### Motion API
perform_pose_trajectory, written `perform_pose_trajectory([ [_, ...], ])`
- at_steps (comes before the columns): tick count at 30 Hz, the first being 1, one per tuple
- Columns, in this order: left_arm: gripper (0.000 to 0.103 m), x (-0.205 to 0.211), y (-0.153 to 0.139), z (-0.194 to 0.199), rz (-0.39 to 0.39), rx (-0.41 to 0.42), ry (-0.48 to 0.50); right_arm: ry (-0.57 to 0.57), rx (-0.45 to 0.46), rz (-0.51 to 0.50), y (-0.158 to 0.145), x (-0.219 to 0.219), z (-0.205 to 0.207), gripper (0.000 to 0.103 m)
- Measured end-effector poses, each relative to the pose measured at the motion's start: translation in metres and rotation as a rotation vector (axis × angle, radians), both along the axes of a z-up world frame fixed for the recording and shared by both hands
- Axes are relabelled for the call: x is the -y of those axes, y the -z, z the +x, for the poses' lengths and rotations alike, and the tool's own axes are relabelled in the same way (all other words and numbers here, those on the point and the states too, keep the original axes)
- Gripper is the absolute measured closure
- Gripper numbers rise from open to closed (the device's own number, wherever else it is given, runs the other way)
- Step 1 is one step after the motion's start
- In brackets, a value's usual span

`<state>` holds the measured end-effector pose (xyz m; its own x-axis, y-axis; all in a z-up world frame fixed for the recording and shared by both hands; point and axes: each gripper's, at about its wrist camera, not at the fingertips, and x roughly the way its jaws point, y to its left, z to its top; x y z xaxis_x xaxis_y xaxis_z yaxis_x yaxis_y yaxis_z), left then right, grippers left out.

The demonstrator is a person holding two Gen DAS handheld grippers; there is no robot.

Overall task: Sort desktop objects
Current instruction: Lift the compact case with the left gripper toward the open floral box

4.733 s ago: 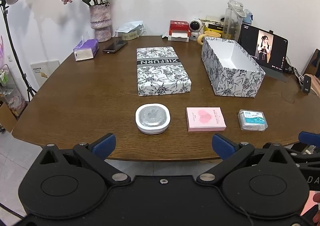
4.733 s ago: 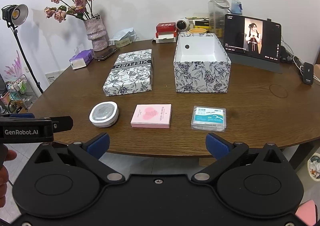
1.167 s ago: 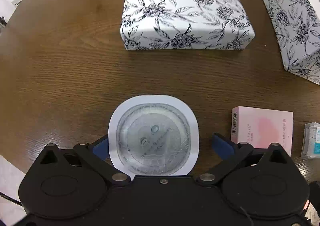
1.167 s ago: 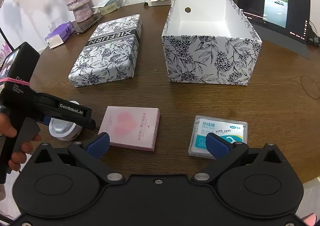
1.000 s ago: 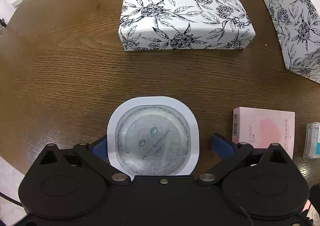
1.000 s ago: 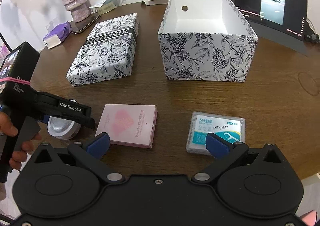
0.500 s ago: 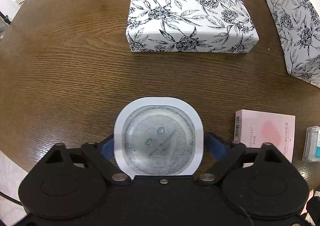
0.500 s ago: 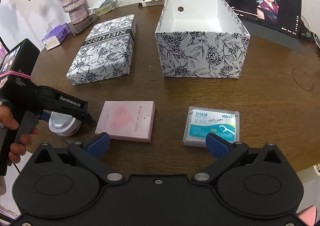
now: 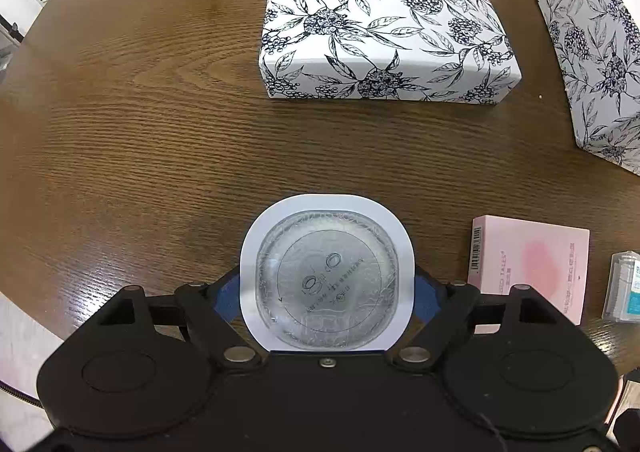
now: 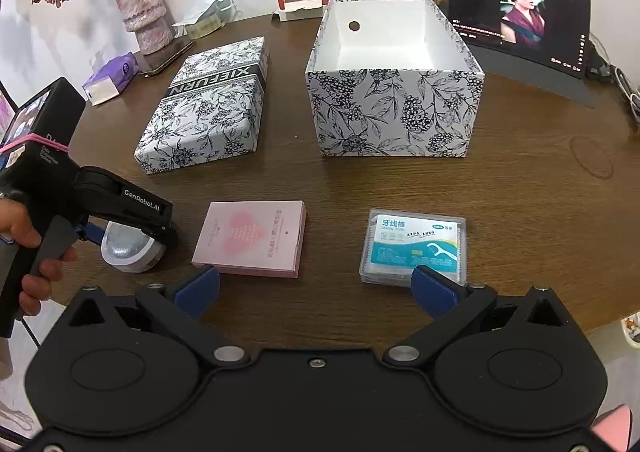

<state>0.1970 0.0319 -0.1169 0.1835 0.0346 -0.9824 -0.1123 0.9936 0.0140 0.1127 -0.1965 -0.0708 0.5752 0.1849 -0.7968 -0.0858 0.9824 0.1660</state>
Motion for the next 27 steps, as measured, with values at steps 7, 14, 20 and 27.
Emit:
perform_pose_trajectory([
  [7, 0.023, 0.001, -0.004, -0.006, 0.0, 0.0, -0.002, 0.004, 0.009, -0.006, -0.003, 0.001, -0.005, 0.0],
  [14, 0.023, 0.006, -0.009, -0.013, 0.014, 0.02, 0.019, 0.009, 0.019, -0.011, -0.006, 0.002, -0.009, 0.0],
  [20, 0.023, 0.016, -0.013, -0.021, 0.019, 0.026, 0.061, 0.015, 0.023, -0.012, -0.008, 0.005, -0.012, 0.0],
  [27, 0.023, 0.03, -0.029, -0.036, 0.02, 0.058, 0.11, 0.016, 0.046, -0.017, -0.015, 0.007, -0.018, 0.0],
])
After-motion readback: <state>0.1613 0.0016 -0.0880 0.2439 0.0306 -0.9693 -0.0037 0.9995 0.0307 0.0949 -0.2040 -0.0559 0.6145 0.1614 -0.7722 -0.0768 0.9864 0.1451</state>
